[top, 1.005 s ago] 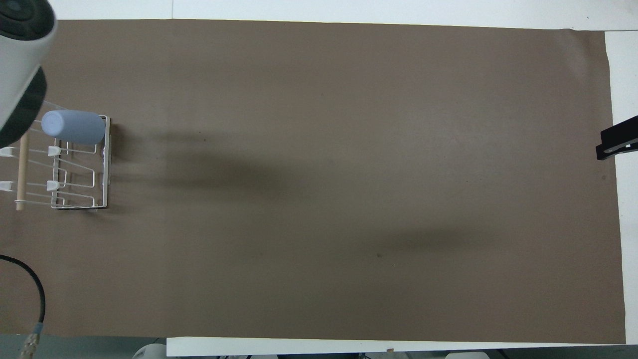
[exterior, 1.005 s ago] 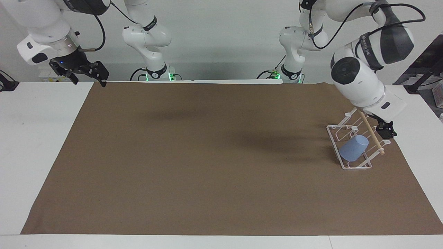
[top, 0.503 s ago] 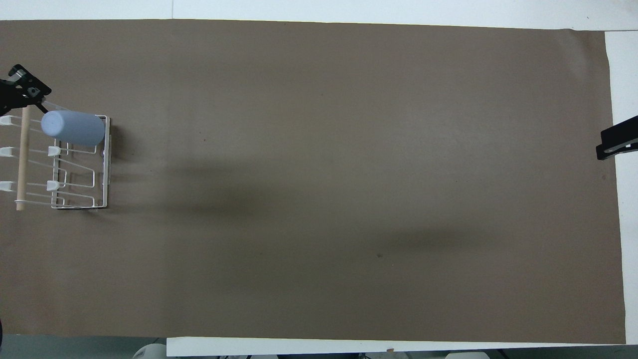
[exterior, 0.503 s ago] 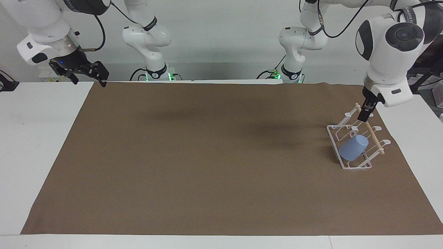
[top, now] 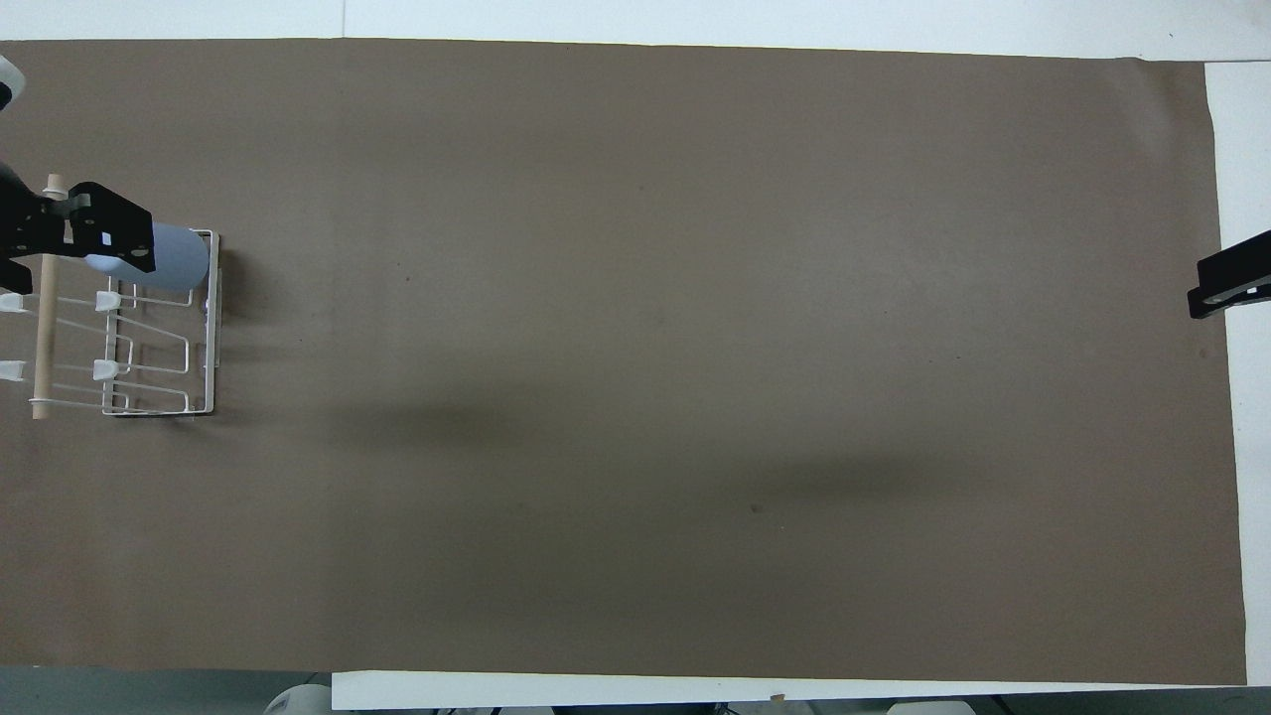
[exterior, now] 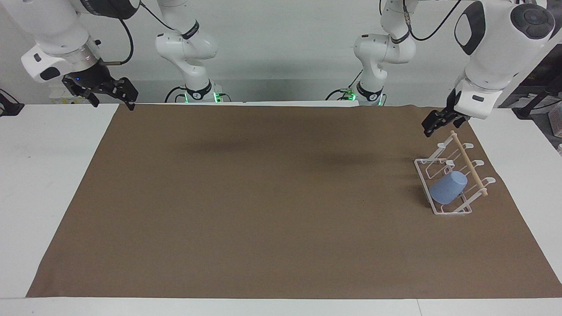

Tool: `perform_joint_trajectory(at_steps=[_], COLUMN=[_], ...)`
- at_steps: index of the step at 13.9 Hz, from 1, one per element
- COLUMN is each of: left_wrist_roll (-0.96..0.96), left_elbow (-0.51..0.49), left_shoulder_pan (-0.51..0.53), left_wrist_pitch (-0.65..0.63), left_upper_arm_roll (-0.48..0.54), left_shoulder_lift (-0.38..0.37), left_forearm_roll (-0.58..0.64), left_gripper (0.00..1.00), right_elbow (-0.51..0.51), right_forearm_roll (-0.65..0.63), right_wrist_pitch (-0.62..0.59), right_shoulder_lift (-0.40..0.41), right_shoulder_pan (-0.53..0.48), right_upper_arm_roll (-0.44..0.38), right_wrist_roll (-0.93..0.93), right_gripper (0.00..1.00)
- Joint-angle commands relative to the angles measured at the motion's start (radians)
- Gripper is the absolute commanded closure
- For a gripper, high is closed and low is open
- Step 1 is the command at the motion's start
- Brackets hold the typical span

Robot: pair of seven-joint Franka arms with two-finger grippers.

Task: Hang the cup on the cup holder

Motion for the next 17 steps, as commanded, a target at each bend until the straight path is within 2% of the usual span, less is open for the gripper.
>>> perform_joint_trajectory(at_steps=[1, 3, 5, 6, 9, 10, 15, 17], left_wrist_roll=[0.173, 0.167, 0.166, 0.166, 0.166, 0.163, 0.141, 0.138], left_elbow=[-0.002, -0.002, -0.008, -0.033, -0.198, -0.220, -0.255, -0.255], left_shoulder_pan=[0.008, 0.011, 0.013, 0.011, 0.036, 0.042, 0.044, 0.044], left_wrist_pitch=[-0.049, -0.040, 0.032, 0.069, 0.118, 0.117, 0.121, 0.176], left_upper_arm_roll=[-0.004, 0.001, 0.001, 0.005, 0.010, 0.010, 0.008, 0.008], left_shoulder_lift=[-0.055, -0.080, -0.088, -0.098, -0.183, -0.193, -0.215, -0.210], left_forearm_roll=[-0.016, -0.025, -0.045, -0.042, -0.037, -0.037, -0.039, -0.039], left_gripper=[0.00, 0.00, 0.00, 0.00, 0.00, 0.00, 0.00, 0.00], right_elbow=[0.007, -0.006, -0.012, -0.014, -0.022, -0.022, -0.023, -0.023], right_forearm_roll=[-0.003, -0.003, -0.003, -0.003, 0.014, 0.014, 0.014, 0.014], right_wrist_pitch=[-0.010, -0.011, -0.013, -0.013, -0.005, -0.002, 0.000, 0.000], right_shoulder_lift=[-0.002, -0.010, -0.014, -0.014, -0.014, -0.014, -0.014, -0.014], right_shoulder_pan=[-0.003, -0.001, -0.001, -0.001, 0.000, 0.000, 0.002, 0.002], right_upper_arm_roll=[-0.002, -0.001, -0.001, -0.001, -0.001, -0.001, -0.001, -0.001], right_wrist_roll=[-0.020, -0.023, -0.018, -0.017, -0.015, -0.015, -0.015, -0.015], right_gripper=[0.01, 0.01, 0.01, 0.01, 0.01, 0.01, 0.01, 0.01])
